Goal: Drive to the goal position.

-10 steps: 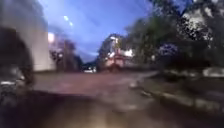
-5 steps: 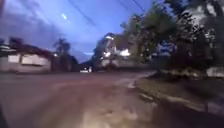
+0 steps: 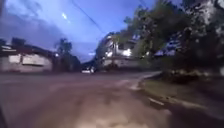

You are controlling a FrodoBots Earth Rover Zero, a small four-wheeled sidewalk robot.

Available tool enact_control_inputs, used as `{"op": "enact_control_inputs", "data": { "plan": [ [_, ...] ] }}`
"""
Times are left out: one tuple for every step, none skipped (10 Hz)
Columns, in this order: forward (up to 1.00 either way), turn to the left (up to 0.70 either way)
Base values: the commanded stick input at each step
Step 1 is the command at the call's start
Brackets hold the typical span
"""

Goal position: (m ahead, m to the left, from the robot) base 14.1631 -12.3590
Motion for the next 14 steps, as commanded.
{"op": "enact_control_inputs", "data": {
  "plan": [
    [0.7,0.0],
    [0.7,0.0],
    [0.7,0.0],
    [0.7,0.0],
    [0.7,-0.03],
    [0.7,-0.32],
    [0.7,-0.34],
    [0.7,-0.35],
    [0.7,-0.35],
    [0.7,-0.35],
    [0.7,-0.35],
    [0.7,-0.35],
    [0.7,-0.35],
    [0.7,-0.35]
  ]
}}
